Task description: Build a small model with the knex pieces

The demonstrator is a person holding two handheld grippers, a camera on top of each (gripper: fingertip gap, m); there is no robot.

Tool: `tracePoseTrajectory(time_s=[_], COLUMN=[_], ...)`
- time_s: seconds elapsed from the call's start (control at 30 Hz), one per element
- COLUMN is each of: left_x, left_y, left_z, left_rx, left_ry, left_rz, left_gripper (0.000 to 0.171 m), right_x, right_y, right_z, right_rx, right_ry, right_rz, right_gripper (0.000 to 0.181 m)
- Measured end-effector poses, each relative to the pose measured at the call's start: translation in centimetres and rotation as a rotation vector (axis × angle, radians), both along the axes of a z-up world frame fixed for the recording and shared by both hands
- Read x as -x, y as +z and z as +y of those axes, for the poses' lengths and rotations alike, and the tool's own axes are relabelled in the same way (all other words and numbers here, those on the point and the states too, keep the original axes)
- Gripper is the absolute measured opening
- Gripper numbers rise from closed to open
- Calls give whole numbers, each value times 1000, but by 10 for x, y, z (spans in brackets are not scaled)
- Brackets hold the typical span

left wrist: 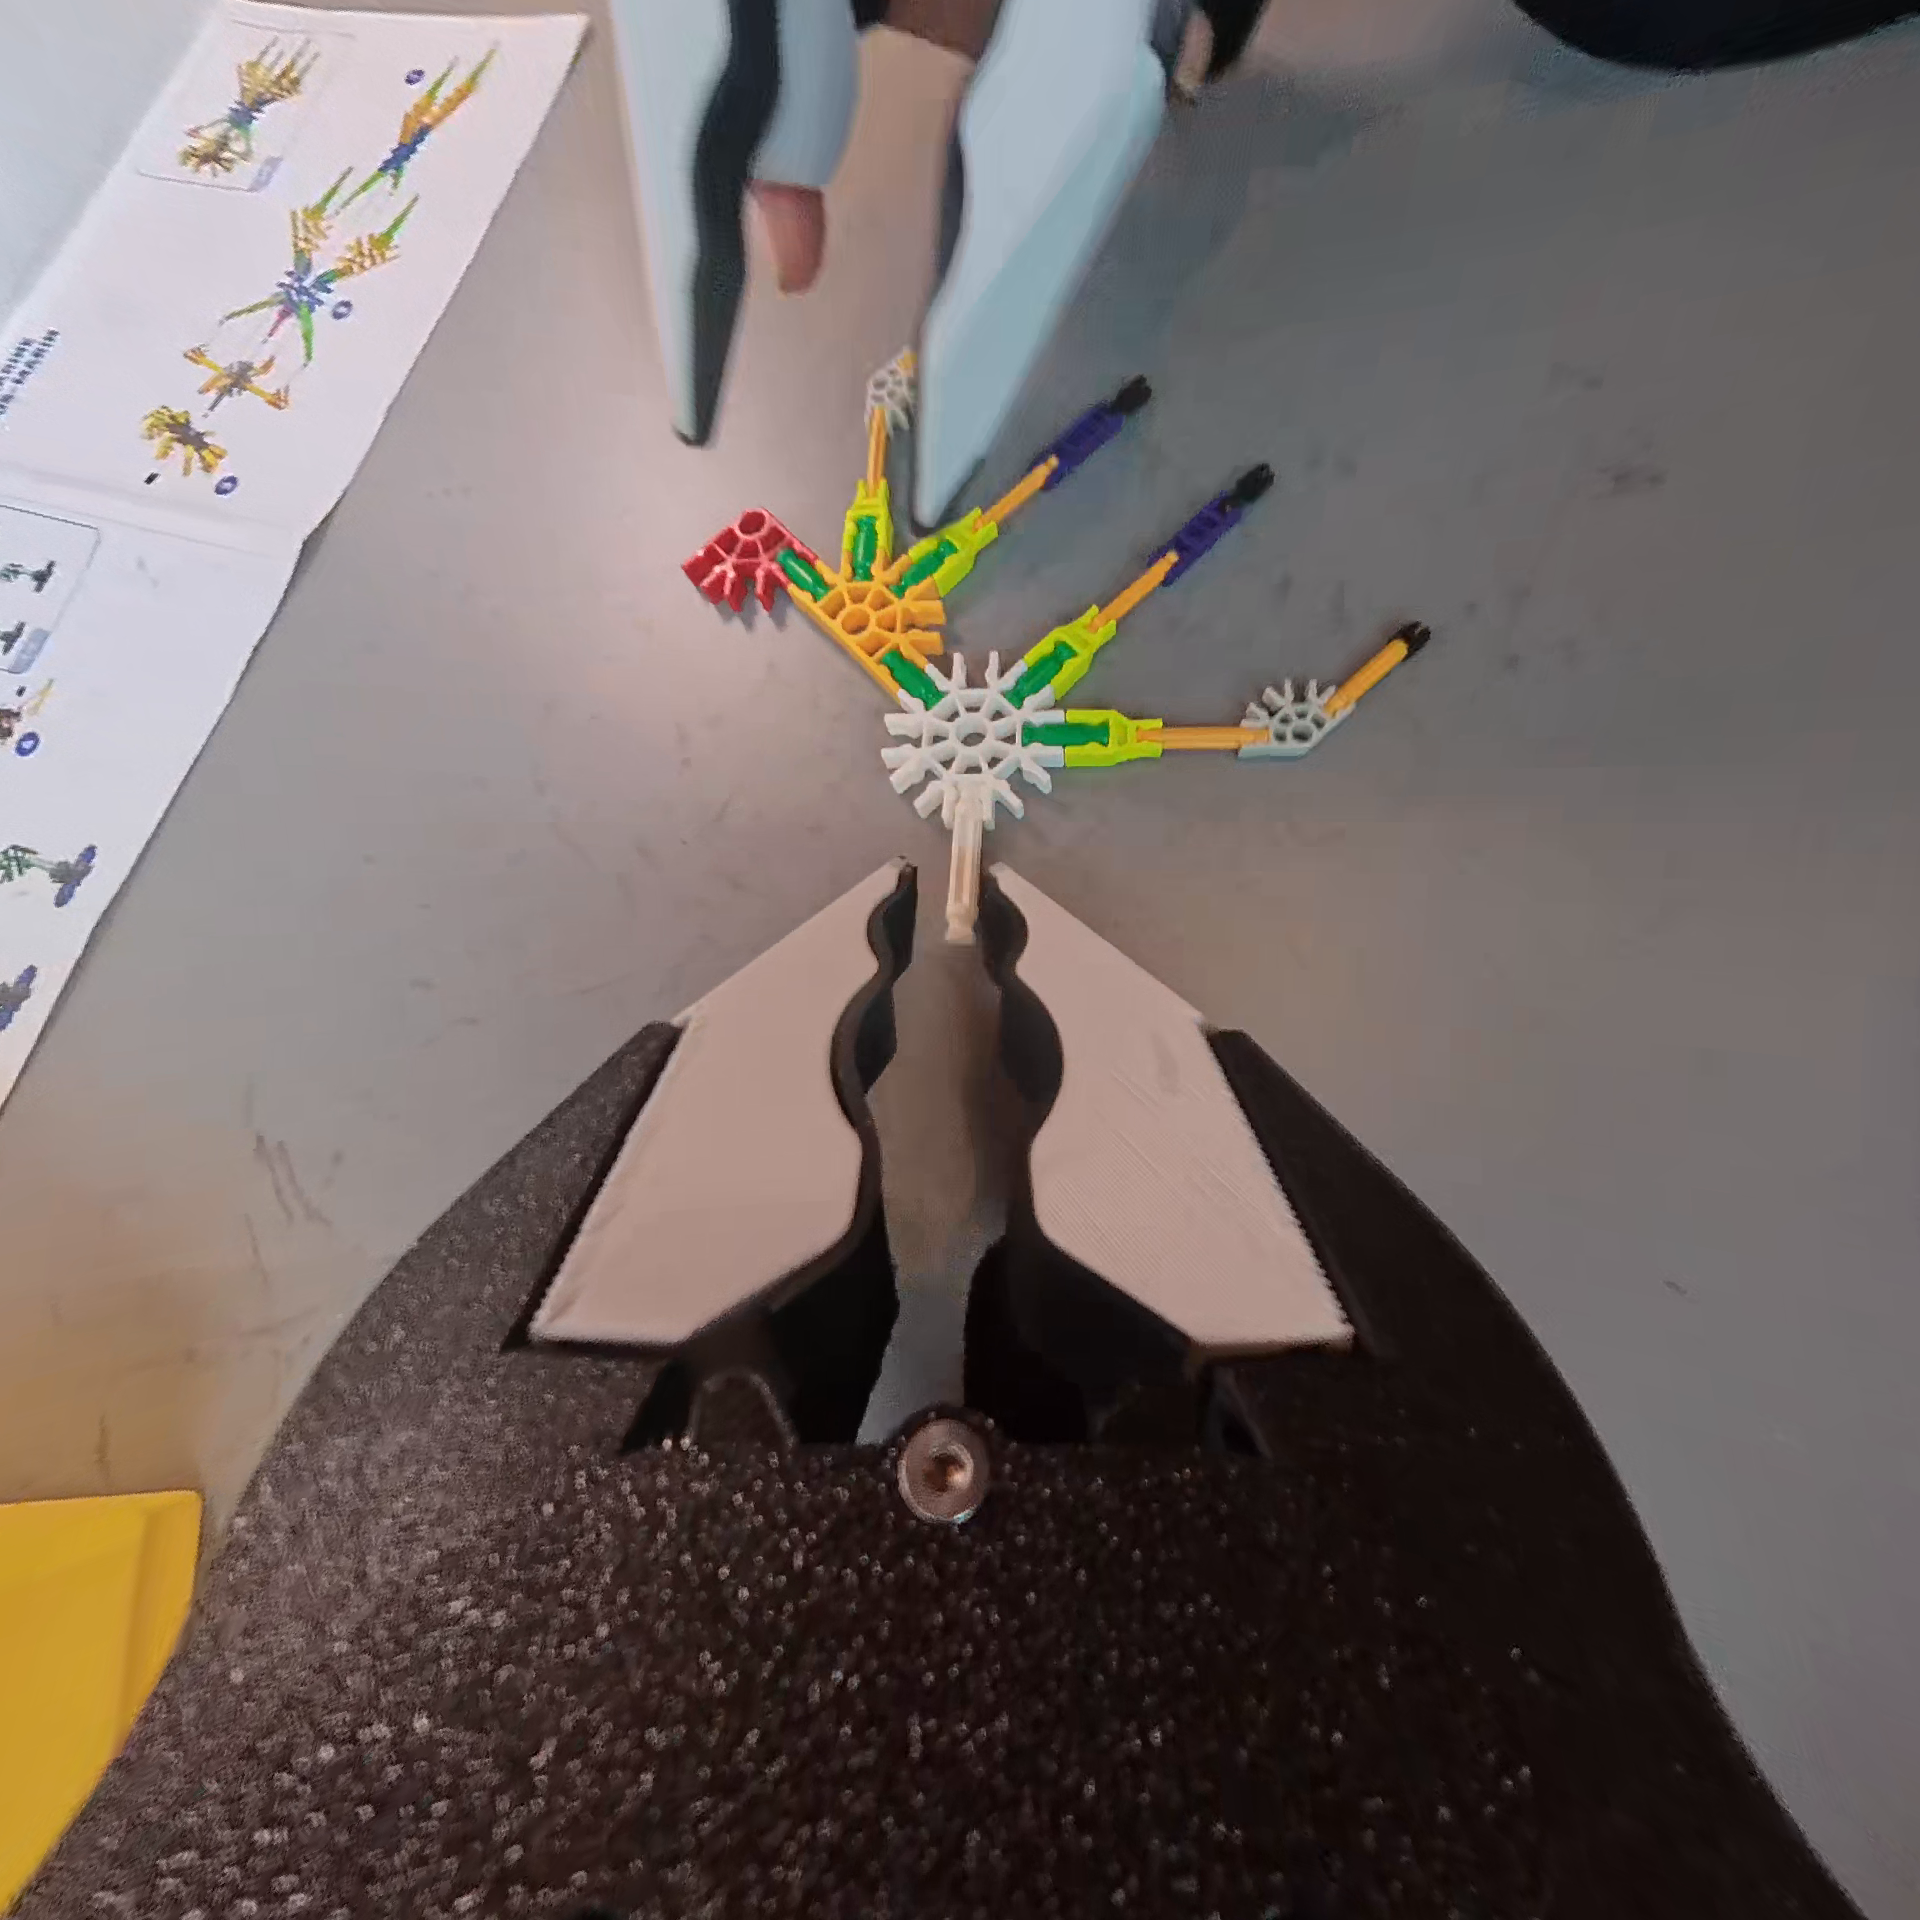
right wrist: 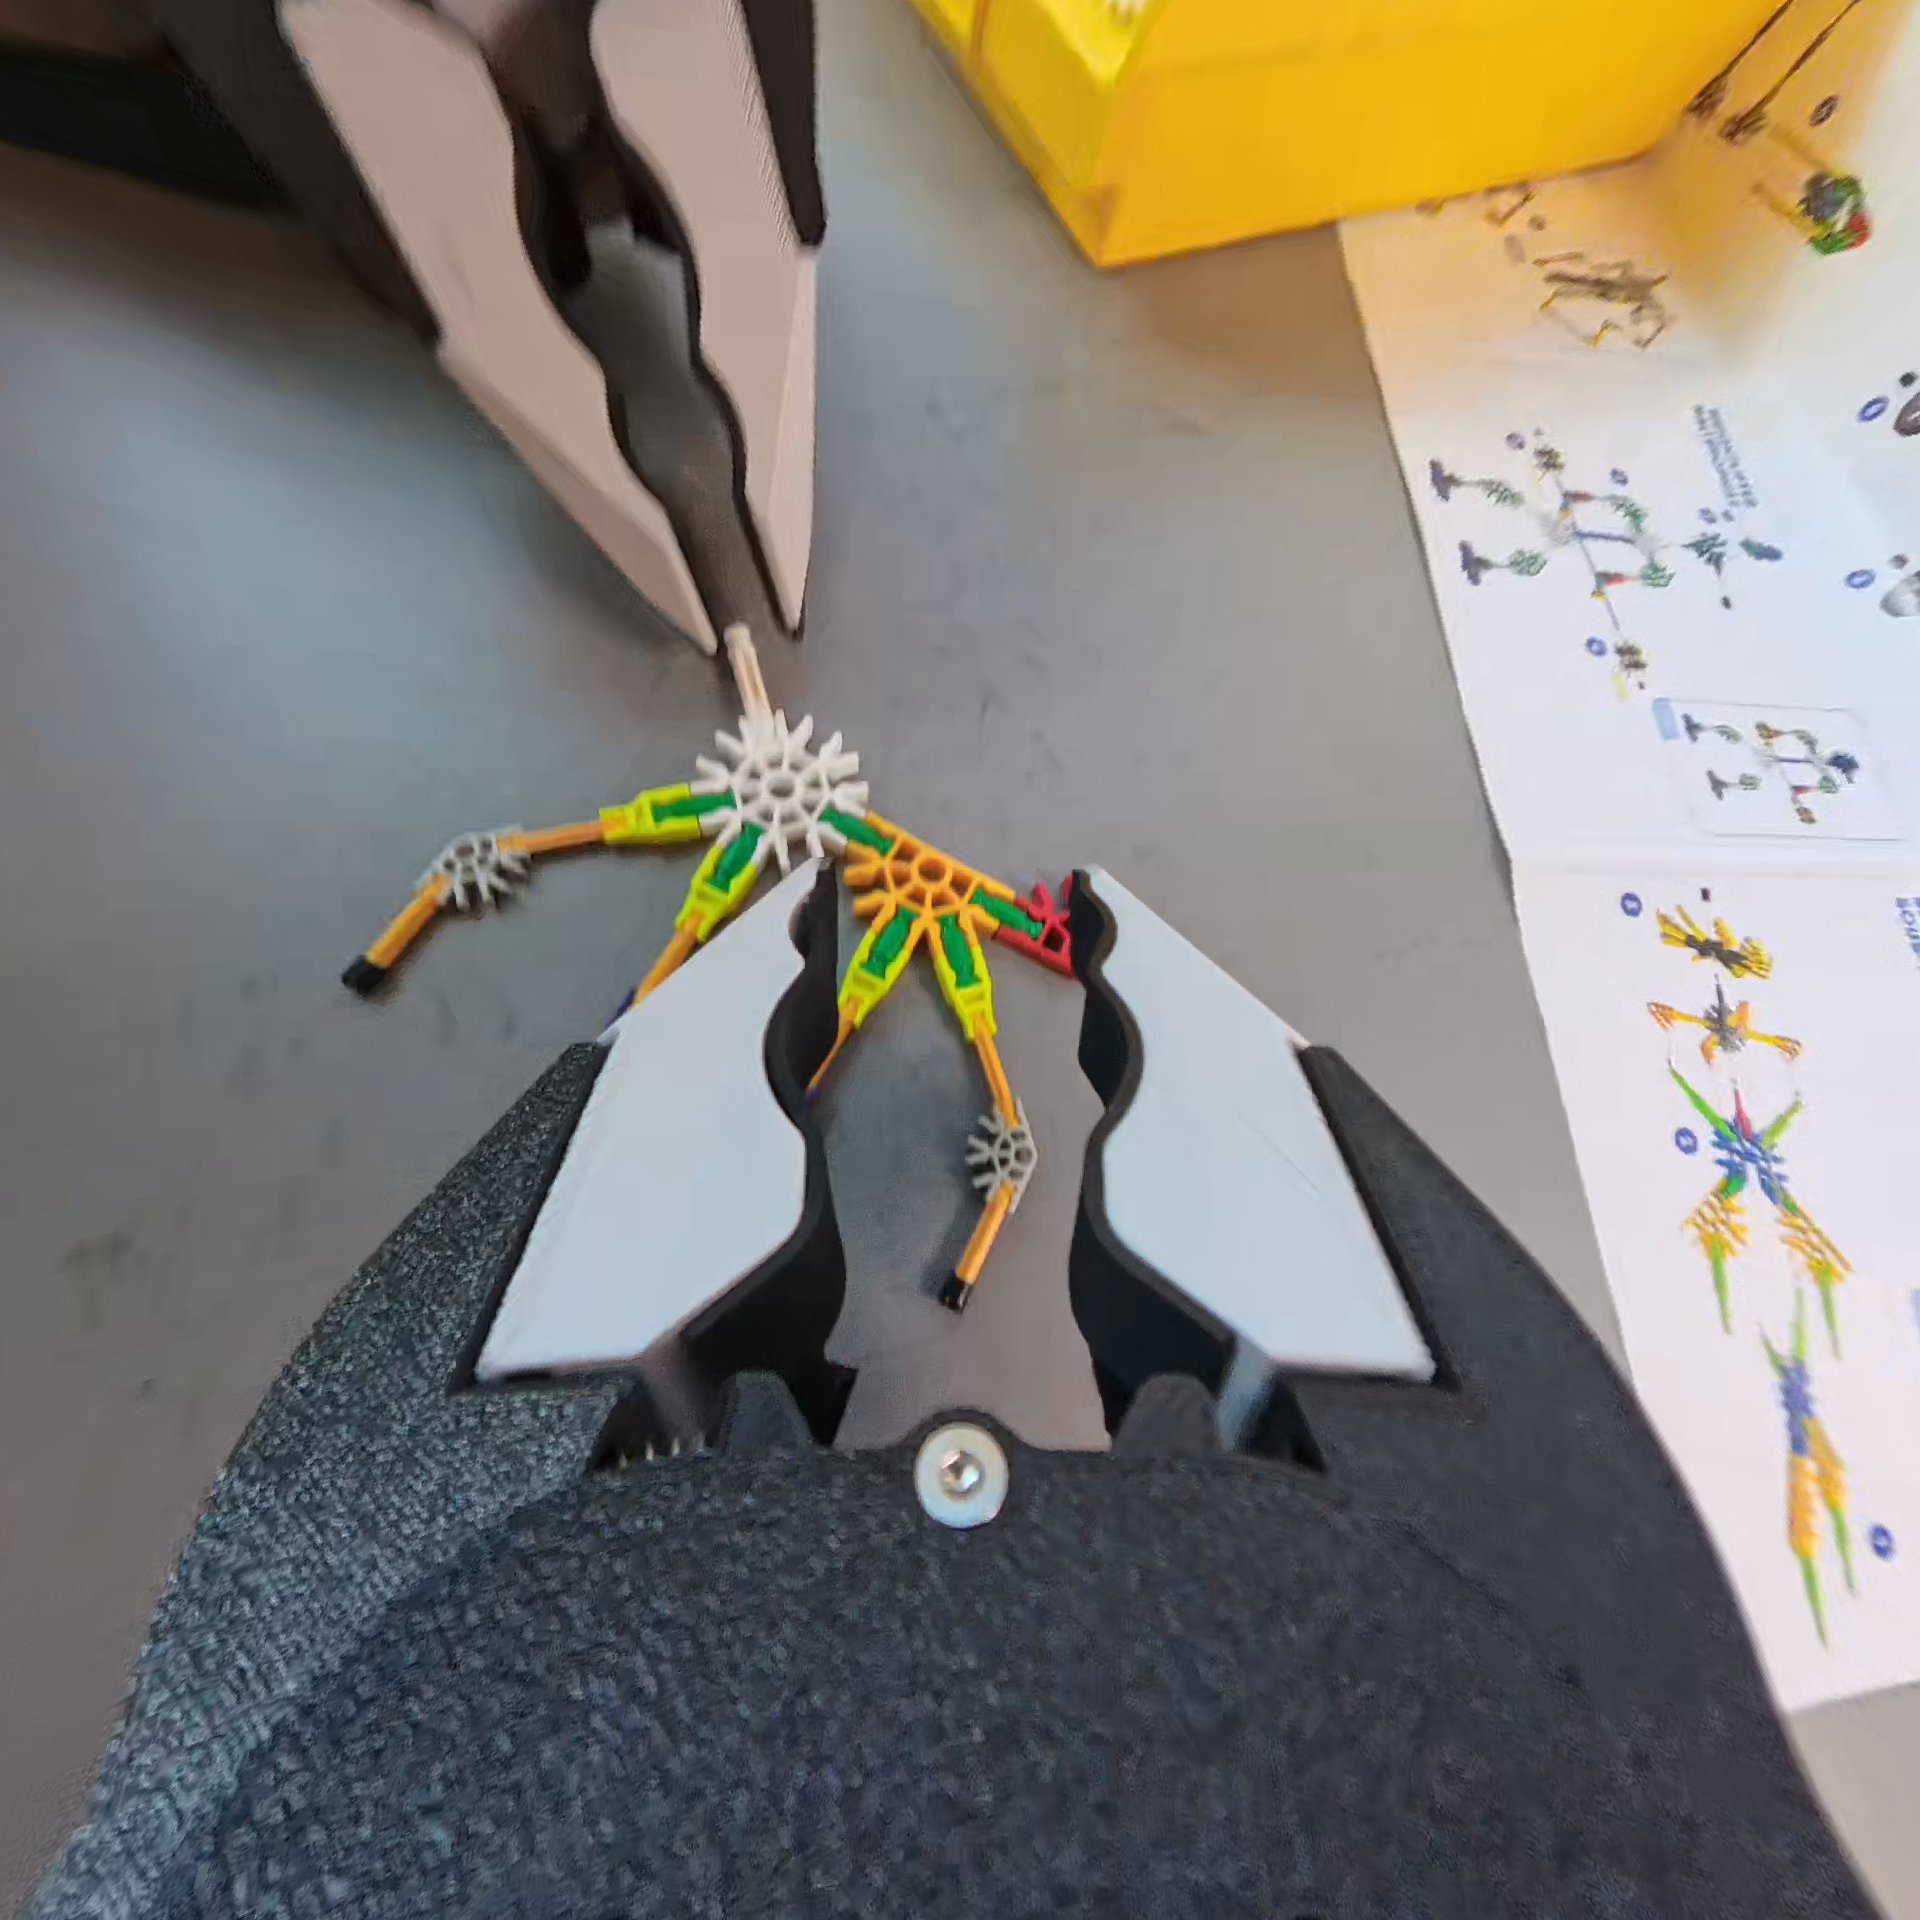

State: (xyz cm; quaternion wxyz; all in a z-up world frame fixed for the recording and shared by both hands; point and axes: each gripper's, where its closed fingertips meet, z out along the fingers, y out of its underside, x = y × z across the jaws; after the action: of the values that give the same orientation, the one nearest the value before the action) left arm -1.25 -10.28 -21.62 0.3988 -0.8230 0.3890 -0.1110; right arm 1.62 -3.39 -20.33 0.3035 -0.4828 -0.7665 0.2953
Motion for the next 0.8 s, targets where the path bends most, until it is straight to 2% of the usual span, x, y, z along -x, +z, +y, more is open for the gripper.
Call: tracePoseTrajectory(time_s=[0.07,0.17,0.3,0.4,0.47,0.53,0.57,0.6,0.7,0.8], left_x=[2,10,8,-1,-2,-1,-2,1,7,10], left_y=[15,26,14,7,-1,-9,-8,-8,-9,-10], left_z=[6,12,4,0,1,2,3,5,9,11], left_rx=[-21,-11,44,54,56,59,52,46,44,32], left_ry=[25,55,28,-11,-2,-2,2,22,47,65], left_rz=[-96,-205,-174,-122,-68,-23,-30,-21,-8,5], left_gripper=[14,23,37,40,35,27,21,13,10,6], right_x=[-10,-27,-41,-41,-42,-42,-42,-42,-46,-52], right_y=[-2,1,-13,-14,-20,-25,-26,-27,-28,-26], right_z=[10,13,26,17,22,33,34,36,37,33], right_rx=[-69,39,28,86,38,-4,24,52,74,43], right_ry=[-6,-3,-13,7,-9,-58,-74,-94,-124,-115], right_rz=[-19,-69,-137,-152,-178,-198,-204,-213,-251,-290], right_gripper=[47,48,48,47,45,34,33,22,11,10])
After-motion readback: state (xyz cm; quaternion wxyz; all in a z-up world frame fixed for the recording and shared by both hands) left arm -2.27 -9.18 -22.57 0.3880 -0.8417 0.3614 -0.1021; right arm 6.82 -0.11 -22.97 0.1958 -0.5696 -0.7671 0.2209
